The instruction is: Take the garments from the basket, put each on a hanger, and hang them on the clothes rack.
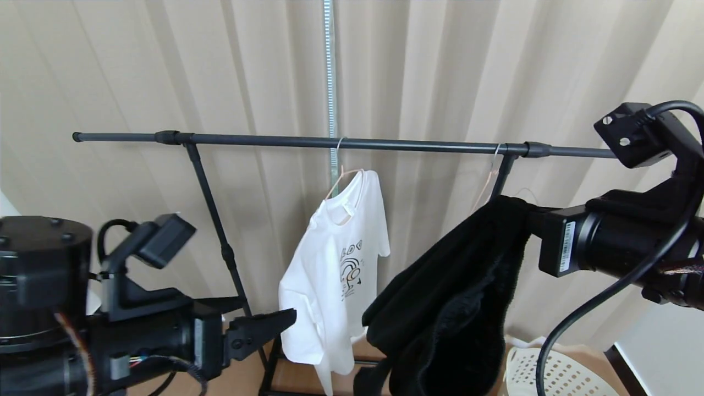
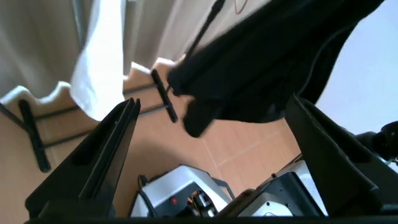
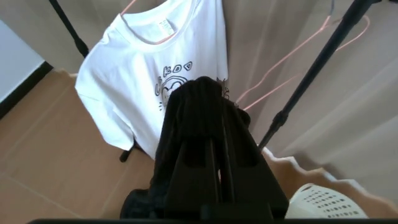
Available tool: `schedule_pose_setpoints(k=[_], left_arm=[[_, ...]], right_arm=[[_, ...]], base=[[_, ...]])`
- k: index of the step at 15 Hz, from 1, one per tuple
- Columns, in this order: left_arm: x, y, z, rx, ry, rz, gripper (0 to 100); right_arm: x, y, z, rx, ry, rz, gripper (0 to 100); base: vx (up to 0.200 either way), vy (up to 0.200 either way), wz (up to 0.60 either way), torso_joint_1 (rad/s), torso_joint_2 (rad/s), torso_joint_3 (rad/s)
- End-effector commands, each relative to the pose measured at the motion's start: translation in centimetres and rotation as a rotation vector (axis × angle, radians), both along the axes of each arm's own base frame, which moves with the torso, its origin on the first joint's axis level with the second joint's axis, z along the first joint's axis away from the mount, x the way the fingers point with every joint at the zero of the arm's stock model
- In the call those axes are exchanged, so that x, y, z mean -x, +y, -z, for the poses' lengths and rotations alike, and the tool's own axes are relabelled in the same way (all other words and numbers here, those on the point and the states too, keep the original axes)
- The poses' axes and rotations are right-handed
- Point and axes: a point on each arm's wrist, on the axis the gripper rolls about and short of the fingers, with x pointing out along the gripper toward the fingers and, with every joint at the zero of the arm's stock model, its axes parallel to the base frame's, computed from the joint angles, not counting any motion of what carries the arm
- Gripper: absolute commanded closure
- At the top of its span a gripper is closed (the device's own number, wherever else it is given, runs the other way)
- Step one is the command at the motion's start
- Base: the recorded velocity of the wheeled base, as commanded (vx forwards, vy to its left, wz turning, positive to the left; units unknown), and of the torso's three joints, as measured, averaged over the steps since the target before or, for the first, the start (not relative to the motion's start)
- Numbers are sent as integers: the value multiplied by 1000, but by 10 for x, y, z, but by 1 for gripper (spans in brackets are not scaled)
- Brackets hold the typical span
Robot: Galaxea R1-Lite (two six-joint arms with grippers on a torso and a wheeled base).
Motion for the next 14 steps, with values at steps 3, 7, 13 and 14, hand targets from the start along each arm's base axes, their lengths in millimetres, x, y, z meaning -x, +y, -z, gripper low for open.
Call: schedule_pose_setpoints(k=[3,7,13,14], left_arm=[[-25,-35,56,-86,179,37,0],[-25,-70,54,-31,177,124,0],[-15,-98,91,-29,165,218,0],[-16,-101,88,1,137,225,0]], right_arm=[[-9,31,4,-72,61,-27,100],[-11,40,10,-73,83,-34,100],[-15,44,12,-87,68,-31,100],[-15,44,11,-88,67,-31,100]], base=[[0,0,0,0,0,0],[0,0,0,0,0,0],[0,0,0,0,0,0],[0,0,0,0,0,0]])
